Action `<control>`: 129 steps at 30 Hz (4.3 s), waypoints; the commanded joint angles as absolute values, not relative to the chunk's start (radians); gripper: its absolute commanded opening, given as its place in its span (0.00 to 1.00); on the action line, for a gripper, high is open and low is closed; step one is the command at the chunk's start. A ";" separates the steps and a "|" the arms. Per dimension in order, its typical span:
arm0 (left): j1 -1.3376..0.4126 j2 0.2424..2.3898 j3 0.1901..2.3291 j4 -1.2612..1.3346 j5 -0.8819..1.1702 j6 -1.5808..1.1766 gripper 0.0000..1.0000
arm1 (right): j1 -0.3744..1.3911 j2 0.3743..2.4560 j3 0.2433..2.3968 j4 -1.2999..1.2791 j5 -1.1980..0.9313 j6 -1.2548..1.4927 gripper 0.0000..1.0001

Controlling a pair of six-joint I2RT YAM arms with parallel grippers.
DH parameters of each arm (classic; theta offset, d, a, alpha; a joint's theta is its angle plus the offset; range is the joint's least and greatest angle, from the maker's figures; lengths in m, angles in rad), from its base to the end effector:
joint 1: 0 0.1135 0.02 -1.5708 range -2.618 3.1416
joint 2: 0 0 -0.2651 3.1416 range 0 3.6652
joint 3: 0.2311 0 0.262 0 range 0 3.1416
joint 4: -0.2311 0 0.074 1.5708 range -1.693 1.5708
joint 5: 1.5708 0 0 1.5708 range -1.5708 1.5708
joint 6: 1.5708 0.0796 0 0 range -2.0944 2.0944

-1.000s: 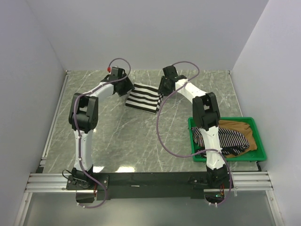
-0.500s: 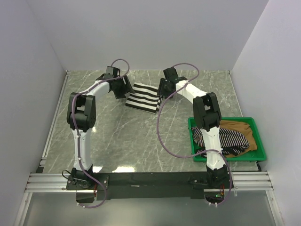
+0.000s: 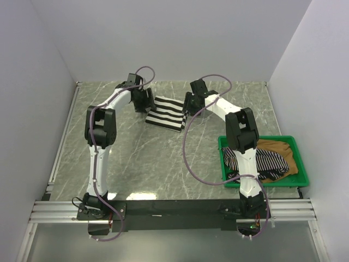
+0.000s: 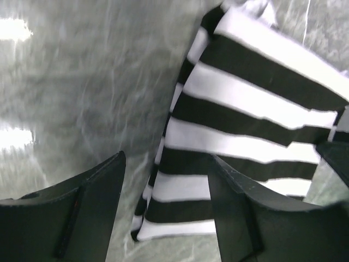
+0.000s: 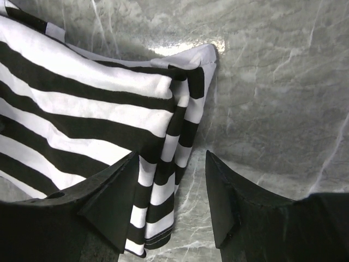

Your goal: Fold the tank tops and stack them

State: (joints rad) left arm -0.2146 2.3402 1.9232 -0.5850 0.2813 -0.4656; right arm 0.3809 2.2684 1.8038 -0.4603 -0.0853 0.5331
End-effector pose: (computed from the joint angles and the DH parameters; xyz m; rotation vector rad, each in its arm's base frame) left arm 0.5258 -0.1372 0.1287 -0.2214 2.6255 -0.6081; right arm 0.4964 0.2061 0.1336 0.1580 2.5529 0.4756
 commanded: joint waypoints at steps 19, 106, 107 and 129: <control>-0.275 2.471 2.051 -0.732 0.118 -0.379 0.05 | 0.388 2.065 1.747 -0.419 -0.100 0.531 0.59; -0.643 1.134 1.028 -0.328 0.014 -0.661 0.64 | 0.247 0.942 0.528 -0.723 0.359 1.261 0.79; -0.643 1.125 1.020 -0.327 0.017 -0.660 0.64 | 0.247 0.952 0.529 -0.718 0.360 1.262 0.77; -0.563 1.095 1.304 -0.459 -0.061 -0.609 0.70 | 0.363 1.173 1.737 -0.704 0.156 0.657 0.00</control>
